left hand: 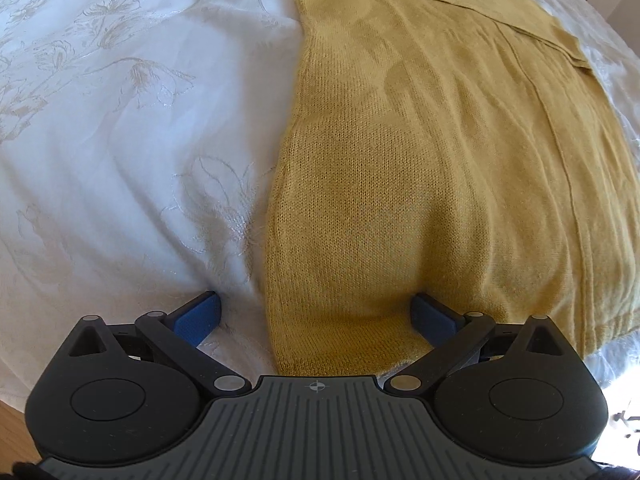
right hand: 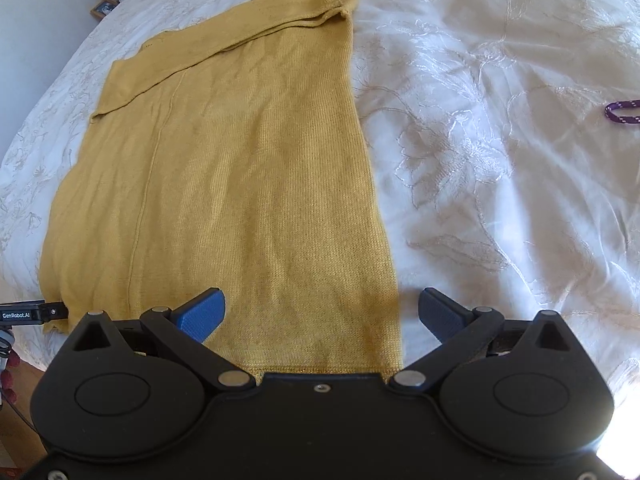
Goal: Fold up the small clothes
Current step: 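Close both tools on the ribbed sweater hem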
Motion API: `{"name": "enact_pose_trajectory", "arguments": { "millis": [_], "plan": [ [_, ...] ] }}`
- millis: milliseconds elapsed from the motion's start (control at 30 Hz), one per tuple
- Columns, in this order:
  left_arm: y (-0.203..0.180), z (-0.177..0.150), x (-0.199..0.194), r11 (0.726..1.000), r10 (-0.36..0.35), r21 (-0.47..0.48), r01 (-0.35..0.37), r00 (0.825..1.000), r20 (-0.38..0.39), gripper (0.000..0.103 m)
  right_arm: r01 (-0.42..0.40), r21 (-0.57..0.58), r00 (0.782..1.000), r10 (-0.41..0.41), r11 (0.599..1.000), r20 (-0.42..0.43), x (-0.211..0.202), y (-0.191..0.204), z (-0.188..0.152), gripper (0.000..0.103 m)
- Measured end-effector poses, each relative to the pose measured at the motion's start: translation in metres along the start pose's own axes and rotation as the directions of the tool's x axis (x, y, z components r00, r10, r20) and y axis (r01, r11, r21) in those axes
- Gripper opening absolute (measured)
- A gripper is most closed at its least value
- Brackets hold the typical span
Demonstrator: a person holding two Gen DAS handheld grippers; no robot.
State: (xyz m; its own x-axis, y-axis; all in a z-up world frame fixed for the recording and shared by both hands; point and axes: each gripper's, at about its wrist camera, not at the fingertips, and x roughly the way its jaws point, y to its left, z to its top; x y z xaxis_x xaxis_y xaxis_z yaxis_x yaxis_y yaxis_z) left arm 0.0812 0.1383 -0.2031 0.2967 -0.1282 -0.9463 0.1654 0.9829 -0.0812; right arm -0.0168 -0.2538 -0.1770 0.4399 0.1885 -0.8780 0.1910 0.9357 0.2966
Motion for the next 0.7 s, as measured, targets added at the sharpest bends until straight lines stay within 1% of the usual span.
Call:
{"name": "enact_pose_trajectory", "arguments": {
  "millis": [300, 433, 567, 600, 667, 700],
  "plan": [
    [-0.010, -0.018, -0.003, 0.998, 0.070, -0.002, -0.070, 0.995, 0.067, 0.103, -0.031, -0.003, 0.999, 0.031, 1.000, -0.045, 0.018, -0.009, -0.001, 0.103],
    [-0.010, -0.020, -0.004, 0.997, 0.073, -0.006, -0.073, 0.995, 0.068, 0.103, -0.037, -0.028, 0.998, 0.035, 0.999, -0.060, 0.022, -0.009, -0.001, 0.103],
    [-0.008, -0.014, -0.005, 0.998, 0.063, -0.008, -0.062, 0.997, 0.048, 0.103, -0.037, -0.067, 0.996, 0.031, 0.997, -0.088, 0.024, -0.003, 0.001, 0.103],
    [-0.008, -0.013, -0.005, 0.998, 0.062, -0.006, -0.062, 0.997, 0.045, 0.102, -0.036, -0.075, 0.995, 0.029, 0.997, -0.092, 0.024, -0.002, 0.001, 0.103],
    [-0.008, -0.009, -0.006, 0.998, 0.056, -0.001, -0.056, 0.997, 0.044, 0.096, -0.040, -0.095, 0.993, 0.029, 0.995, -0.113, 0.025, -0.002, 0.003, 0.103],
    [-0.010, -0.008, -0.008, 0.999, 0.053, 0.000, -0.053, 0.997, 0.049, 0.090, -0.050, -0.104, 0.991, 0.036, 0.993, -0.131, 0.025, -0.001, 0.004, 0.102]
  ]
}}
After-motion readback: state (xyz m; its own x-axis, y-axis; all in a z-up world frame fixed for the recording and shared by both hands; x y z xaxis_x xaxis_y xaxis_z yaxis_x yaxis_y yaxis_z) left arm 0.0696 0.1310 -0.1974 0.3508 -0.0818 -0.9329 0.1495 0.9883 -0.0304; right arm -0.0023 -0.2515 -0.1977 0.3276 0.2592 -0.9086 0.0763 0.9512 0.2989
